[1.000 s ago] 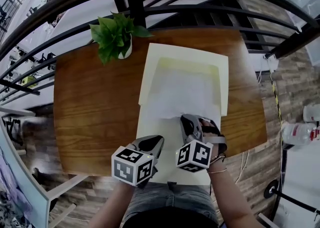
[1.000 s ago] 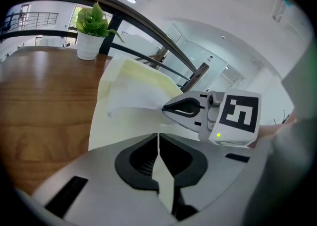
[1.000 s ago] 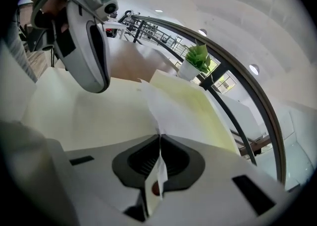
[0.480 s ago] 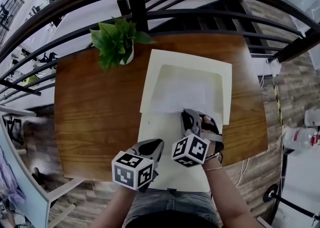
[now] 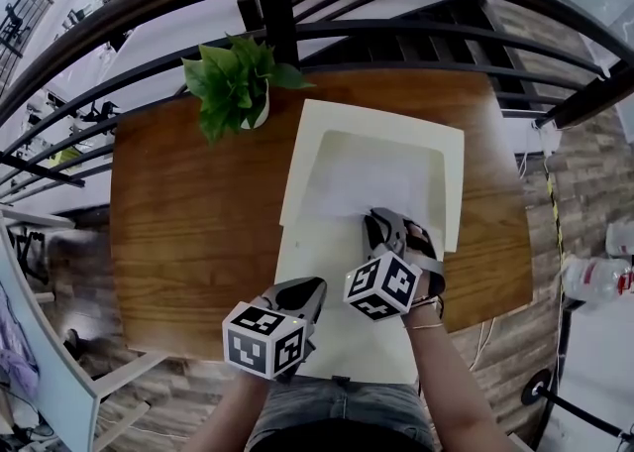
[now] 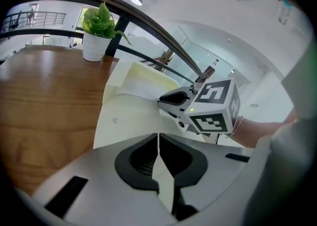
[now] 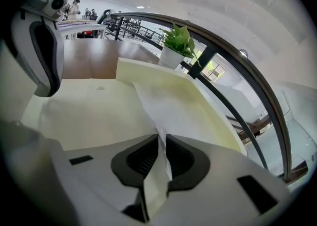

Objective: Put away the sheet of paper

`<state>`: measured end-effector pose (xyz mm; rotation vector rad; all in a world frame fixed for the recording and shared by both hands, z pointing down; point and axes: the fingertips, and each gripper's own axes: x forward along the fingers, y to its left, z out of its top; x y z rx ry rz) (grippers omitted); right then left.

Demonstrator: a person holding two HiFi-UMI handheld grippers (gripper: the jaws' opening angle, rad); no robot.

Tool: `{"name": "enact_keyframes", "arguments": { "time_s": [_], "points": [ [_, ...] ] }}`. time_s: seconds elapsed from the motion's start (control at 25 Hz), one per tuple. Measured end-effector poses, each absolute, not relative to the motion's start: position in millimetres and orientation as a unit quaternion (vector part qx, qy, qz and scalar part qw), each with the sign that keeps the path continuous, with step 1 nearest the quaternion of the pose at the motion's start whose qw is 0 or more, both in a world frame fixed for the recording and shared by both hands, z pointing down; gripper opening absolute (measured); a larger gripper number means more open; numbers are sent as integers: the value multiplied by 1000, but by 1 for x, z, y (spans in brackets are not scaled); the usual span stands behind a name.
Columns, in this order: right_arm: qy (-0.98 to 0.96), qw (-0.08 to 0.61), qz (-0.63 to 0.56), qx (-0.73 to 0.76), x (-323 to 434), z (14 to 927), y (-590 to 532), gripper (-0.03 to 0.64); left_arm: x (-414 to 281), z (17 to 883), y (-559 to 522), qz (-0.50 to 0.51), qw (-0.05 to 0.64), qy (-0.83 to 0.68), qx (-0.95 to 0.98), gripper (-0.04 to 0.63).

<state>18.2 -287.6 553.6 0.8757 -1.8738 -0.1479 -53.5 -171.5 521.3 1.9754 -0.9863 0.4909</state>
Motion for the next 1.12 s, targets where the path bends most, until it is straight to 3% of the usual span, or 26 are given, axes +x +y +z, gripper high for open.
{"name": "enact_keyframes", "arguments": {
  "time_s": [0.08, 0.2, 0.28, 0.68, 1.12],
  "points": [
    [-781, 504, -52, 365, 18, 554, -287, 34, -53, 521, -171, 196, 425, -395, 790, 25],
    [-786, 500, -41, 362, 18, 555, -284, 106, -53, 519, -171, 196, 422, -397, 791, 25],
    [-788, 497, -37, 362, 18, 555, -282, 114, -53, 518, -170, 196, 420, -397, 792, 25],
    [-816, 429, -21, 386, 23, 509, -263, 115, -47, 490, -180, 156, 382, -398, 819, 25],
    [-862, 268, 124, 411, 35, 436, -230, 81, -30, 437, -186, 145, 291, -373, 869, 25]
  ]
}}
